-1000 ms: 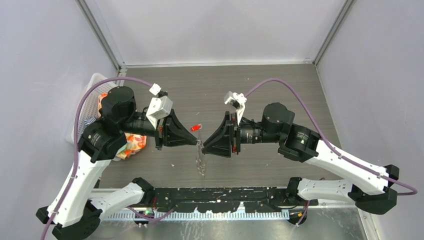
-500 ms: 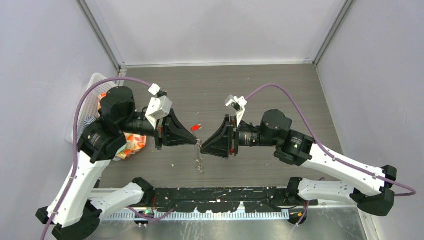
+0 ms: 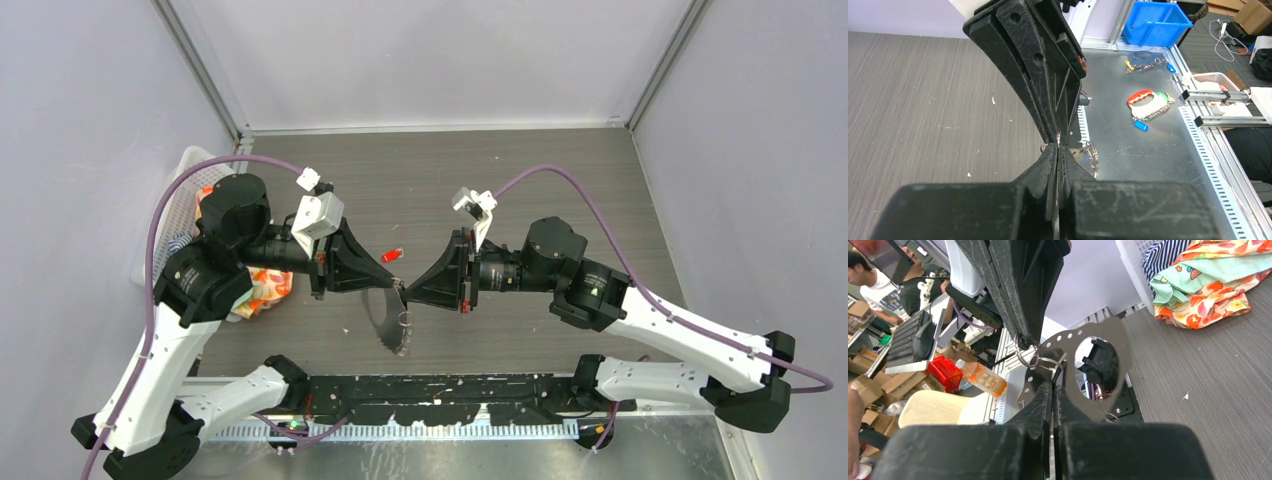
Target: Put the keys on the keyring
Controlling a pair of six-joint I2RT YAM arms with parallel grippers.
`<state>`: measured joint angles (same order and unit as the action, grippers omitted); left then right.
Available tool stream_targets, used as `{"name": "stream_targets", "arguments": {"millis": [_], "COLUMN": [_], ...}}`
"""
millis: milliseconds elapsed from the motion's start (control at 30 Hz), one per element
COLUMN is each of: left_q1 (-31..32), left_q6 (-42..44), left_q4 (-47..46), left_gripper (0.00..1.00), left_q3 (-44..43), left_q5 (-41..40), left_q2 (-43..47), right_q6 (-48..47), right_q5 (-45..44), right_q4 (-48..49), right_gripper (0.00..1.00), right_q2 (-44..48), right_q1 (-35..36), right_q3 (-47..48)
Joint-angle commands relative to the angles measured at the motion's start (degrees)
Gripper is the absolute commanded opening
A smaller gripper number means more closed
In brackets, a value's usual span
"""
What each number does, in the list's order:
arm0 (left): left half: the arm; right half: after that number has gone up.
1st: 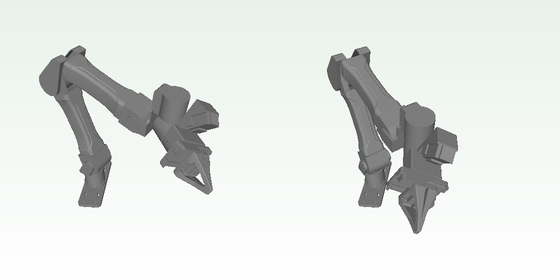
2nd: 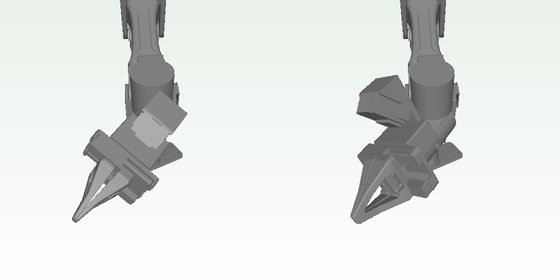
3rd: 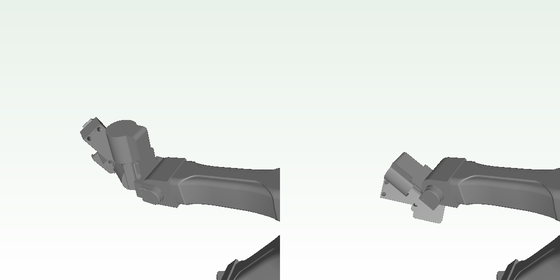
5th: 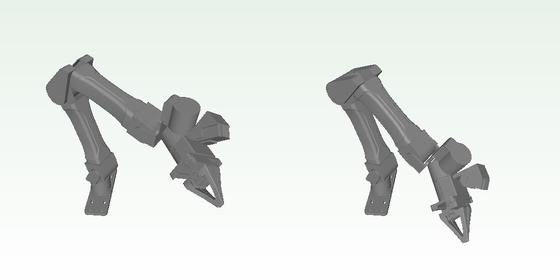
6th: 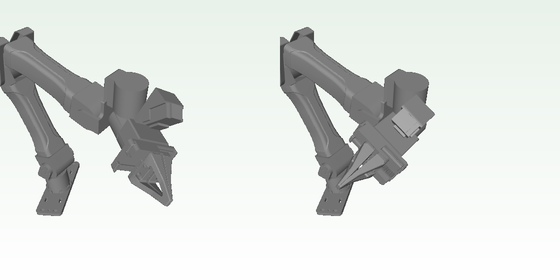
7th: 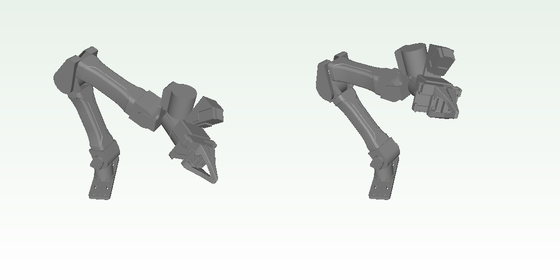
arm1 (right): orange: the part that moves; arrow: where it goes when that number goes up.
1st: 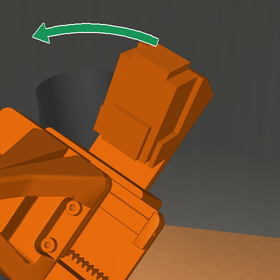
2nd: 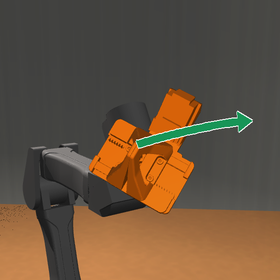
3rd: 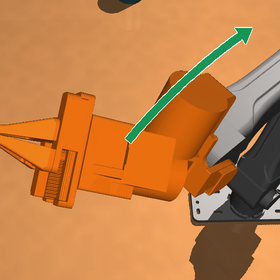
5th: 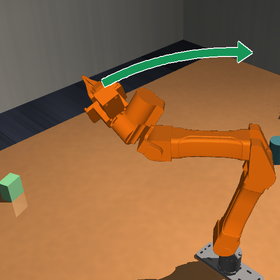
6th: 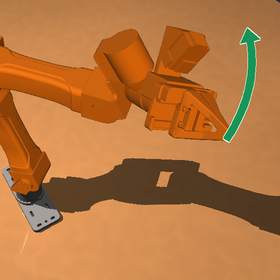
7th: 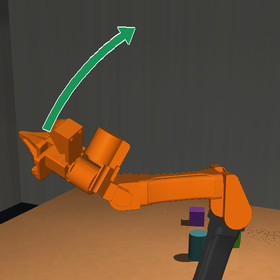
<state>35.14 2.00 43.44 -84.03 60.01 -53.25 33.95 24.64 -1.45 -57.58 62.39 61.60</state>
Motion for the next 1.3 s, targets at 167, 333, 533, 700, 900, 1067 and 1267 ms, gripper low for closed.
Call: {"name": "stream_targets", "arguments": {"millis": [167,333,533,700,900,1067,1267], "left_q1": [0.1,0.2,0.2,0.2,0.2,0.2,0.2], "left_q6": [1.7,2.3,2.6,2.7,4.0,4.3,4.4], "left_q4": [-0.5,0.3,0.5,0.6,1.8,2.1,1.8], "left_gripper": [0.0,0.0,0.0,0.0,0.0,0.0,0.0], "left_q3": [-0.8,-0.9,-0.9,-0.7,-0.8,-0.8,-0.8], "left_q5": [-0.2,-0.1,0.1,0.4,-0.3,-0.6,-0.9], "left_q2": [0.4,0.4,0.3,0.2,0.3,0.4,0.6], "right_q6": [-2.7,-3.8,-4.3,-5.3,-5.7,-6.4,-6.6], "right_q5": [-0.7,-2.5,-0.7,2.7,5.5,6.1,5.4], "right_q4": [-1.0,-1.5,0.0,-3.2,-5.1,-8.0,-9.7], "right_gripper": [0.03,0.01,0.01,0.01,0.01,0.01,0.01], "right_q2": [3.2,4.0,3.6,0.5,-1.8,-2.5,-1.2], "right_q1": [0.0,0.0,0.0,0.0,0.0,0.1,0.1], "right_q3": [2.5,1.6,2.8,6.8,9.6,10.6,10.0]}}
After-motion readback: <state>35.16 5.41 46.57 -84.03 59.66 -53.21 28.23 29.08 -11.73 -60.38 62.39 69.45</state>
